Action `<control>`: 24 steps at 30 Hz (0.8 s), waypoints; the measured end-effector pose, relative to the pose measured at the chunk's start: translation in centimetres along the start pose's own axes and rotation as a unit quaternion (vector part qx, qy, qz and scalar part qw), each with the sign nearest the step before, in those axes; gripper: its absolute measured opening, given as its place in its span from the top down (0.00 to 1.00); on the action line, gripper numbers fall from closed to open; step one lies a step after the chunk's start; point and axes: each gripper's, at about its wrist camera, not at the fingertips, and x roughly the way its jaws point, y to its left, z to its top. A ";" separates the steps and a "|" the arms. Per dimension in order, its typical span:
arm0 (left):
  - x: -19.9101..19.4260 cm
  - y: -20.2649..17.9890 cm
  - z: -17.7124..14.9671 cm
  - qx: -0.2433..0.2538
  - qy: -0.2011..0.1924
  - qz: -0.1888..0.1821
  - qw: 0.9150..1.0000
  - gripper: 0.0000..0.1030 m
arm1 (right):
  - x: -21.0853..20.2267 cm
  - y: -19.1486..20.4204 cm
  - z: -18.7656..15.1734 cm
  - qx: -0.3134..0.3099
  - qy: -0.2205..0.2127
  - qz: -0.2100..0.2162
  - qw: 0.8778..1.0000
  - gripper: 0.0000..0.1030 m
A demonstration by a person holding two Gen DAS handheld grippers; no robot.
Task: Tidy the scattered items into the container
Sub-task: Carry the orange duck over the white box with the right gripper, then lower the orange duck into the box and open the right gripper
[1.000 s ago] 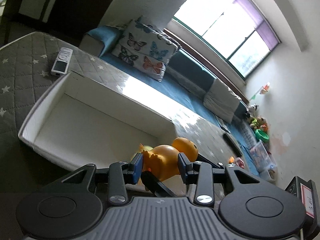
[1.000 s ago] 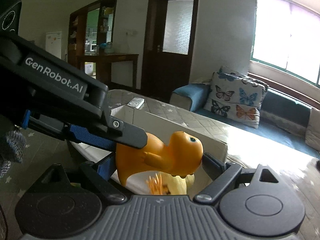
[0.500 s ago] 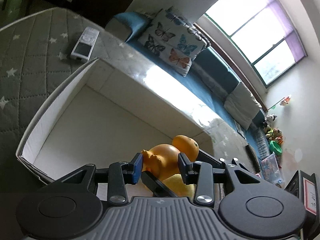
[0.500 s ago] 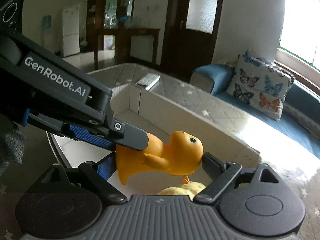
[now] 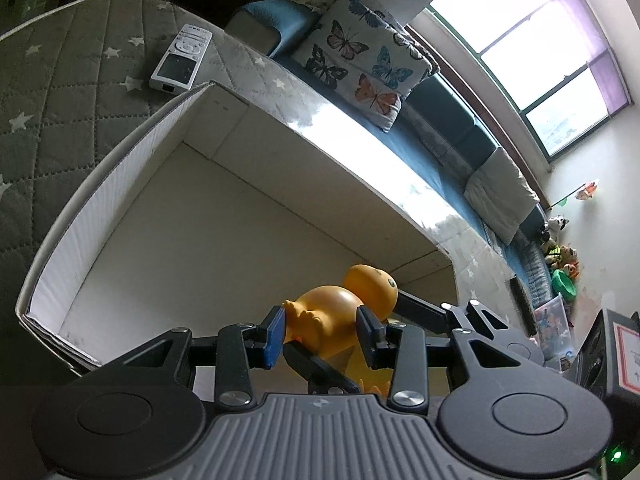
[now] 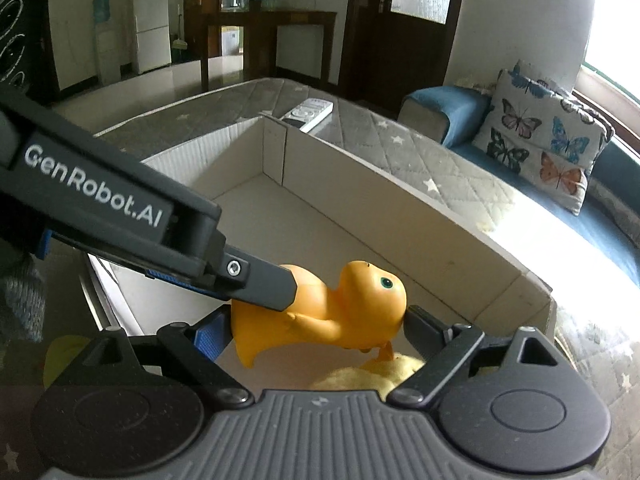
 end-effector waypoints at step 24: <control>-1.7 -1.1 -0.6 0.010 -0.009 -0.009 1.000 0.60 | -1.7 0.2 -0.4 -0.001 -0.019 -0.006 1.000 0.09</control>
